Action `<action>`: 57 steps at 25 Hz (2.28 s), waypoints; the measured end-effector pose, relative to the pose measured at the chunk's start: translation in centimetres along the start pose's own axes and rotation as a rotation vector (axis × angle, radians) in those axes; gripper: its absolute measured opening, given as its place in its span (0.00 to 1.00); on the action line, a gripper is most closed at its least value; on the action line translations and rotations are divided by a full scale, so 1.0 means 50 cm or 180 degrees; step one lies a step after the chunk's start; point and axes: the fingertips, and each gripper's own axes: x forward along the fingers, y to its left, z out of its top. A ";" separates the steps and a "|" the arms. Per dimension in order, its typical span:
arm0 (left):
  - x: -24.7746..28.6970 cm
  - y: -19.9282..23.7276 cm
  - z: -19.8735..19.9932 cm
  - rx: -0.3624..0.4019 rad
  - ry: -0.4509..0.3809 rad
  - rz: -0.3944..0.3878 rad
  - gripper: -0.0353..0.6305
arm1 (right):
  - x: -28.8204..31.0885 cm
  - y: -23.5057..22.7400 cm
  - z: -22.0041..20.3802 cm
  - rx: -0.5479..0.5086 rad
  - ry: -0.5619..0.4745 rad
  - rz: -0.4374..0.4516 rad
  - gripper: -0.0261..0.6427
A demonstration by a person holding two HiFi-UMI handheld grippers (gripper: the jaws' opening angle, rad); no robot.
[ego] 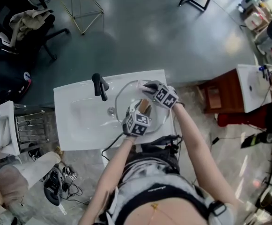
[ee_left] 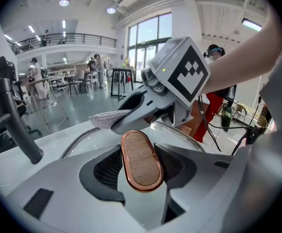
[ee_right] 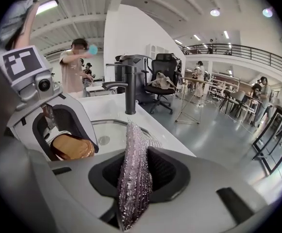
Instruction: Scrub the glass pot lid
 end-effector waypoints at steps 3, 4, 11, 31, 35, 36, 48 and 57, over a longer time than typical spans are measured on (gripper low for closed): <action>0.003 0.001 0.000 0.0002 0.0004 0.0003 0.35 | -0.018 -0.008 -0.019 0.0136 -0.0052 -0.0139 0.19; 0.004 0.002 -0.002 -0.0001 0.0005 0.0002 0.35 | -0.023 -0.009 -0.026 0.0177 -0.0066 -0.0182 0.19; 0.002 0.008 -0.005 0.0009 -0.0002 -0.0002 0.35 | -0.057 -0.006 -0.068 0.0423 -0.0131 -0.0420 0.19; 0.008 0.007 -0.008 0.0003 0.0012 0.0013 0.35 | -0.156 0.079 -0.153 0.0879 -0.0351 -0.0812 0.19; 0.008 0.006 -0.004 0.0004 -0.0006 0.0015 0.35 | -0.156 0.082 -0.158 0.0833 -0.0298 -0.0839 0.19; 0.008 0.005 -0.003 0.0007 -0.0011 0.0015 0.35 | -0.156 0.082 -0.158 0.0812 -0.0274 -0.0834 0.19; 0.003 0.003 0.002 0.0001 -0.0003 -0.0001 0.35 | -0.147 0.066 -0.144 0.0656 -0.0124 -0.0746 0.19; 0.001 0.001 0.004 0.0007 0.0000 0.0009 0.35 | -0.130 0.046 -0.123 0.0547 -0.0037 -0.0617 0.19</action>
